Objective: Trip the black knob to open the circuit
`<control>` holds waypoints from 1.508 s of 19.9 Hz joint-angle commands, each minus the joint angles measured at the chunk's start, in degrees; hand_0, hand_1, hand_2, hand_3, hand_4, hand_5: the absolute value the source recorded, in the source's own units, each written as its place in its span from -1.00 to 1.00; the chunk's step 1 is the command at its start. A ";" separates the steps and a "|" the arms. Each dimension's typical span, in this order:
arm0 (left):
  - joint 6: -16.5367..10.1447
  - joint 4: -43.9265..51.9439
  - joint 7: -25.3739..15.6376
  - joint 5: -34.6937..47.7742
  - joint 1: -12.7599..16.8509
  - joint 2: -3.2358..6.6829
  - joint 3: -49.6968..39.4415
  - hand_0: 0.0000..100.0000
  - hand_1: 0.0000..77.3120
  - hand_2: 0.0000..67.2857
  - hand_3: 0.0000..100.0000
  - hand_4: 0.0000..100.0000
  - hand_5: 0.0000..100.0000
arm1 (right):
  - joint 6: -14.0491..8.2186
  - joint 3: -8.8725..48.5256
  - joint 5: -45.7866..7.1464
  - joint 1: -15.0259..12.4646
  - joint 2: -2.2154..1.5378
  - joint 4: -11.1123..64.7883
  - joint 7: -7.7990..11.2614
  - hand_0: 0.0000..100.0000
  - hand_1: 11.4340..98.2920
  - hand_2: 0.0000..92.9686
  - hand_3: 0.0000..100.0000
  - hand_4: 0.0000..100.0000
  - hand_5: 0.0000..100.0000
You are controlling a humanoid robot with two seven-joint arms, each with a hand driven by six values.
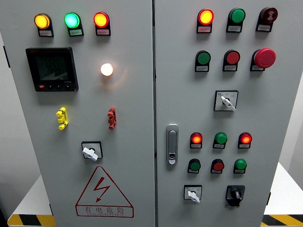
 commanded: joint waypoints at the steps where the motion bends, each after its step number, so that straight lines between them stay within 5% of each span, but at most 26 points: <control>1: 0.00 0.01 0.00 0.00 0.00 0.00 0.03 -1.00 -0.91 -0.62 -0.57 -0.87 -0.97 | 0.01 0.99 -0.64 0.00 0.00 0.04 0.00 0.45 -0.50 -0.92 -0.89 -1.00 -0.94; 5: 0.00 0.01 0.00 0.00 0.00 0.00 -0.05 -1.00 -0.91 -0.62 -0.57 -0.87 -0.97 | 0.01 2.66 -1.78 0.00 0.00 0.13 0.00 0.44 -0.50 -0.92 -0.89 -1.00 -0.94; 12: 0.00 -0.08 0.00 0.00 0.00 0.00 0.03 -1.00 -0.90 -0.62 -0.57 -0.87 -0.97 | 1.77 29.28 -30.95 -2.46 0.00 1.53 -3.51 0.44 -0.49 -0.92 -0.89 -1.00 -0.94; 15: 0.00 0.01 0.00 0.00 0.00 0.00 -0.05 -1.00 -0.90 -0.62 -0.57 -0.87 -0.97 | 2.21 30.79 -31.50 -2.29 -0.35 1.88 -3.95 0.43 -0.49 -0.92 -0.89 -1.00 -0.95; 20: 0.00 -0.08 0.00 0.00 0.00 0.00 0.03 -1.00 -0.91 -0.62 -0.57 -0.87 -0.97 | 2.30 30.09 -31.32 -1.76 -0.17 1.36 -3.51 0.44 -0.50 -0.92 -0.89 -1.00 -0.95; 24: 0.00 0.01 0.00 0.00 0.00 0.00 0.03 -1.00 -0.91 -0.62 -0.57 -0.87 -0.97 | 2.21 36.84 -34.21 -1.67 -0.09 1.80 -3.78 0.44 -0.51 -0.92 -0.89 -1.00 -0.95; 26: 0.00 -0.08 0.00 0.00 0.00 0.00 0.03 -1.00 -0.91 -0.62 -0.57 -0.87 -0.97 | 2.21 39.74 -39.64 -1.58 -0.09 2.49 -3.78 0.44 -0.50 -0.92 -0.89 -1.00 -0.95; 28: 0.00 0.01 0.00 0.00 0.00 0.00 0.03 -1.00 -0.90 -0.62 -0.57 -0.87 -0.97 | 2.56 49.45 -47.36 -1.23 -0.09 4.25 -3.86 0.44 -0.50 -0.92 -0.89 -1.00 -0.95; 30: 0.00 0.01 0.00 0.00 0.00 0.00 0.03 -1.00 -0.90 -0.62 -0.57 -0.87 -0.97 | 5.10 57.12 -57.20 -0.18 0.09 4.00 -3.95 0.43 -0.50 -0.91 -0.88 -1.00 -0.94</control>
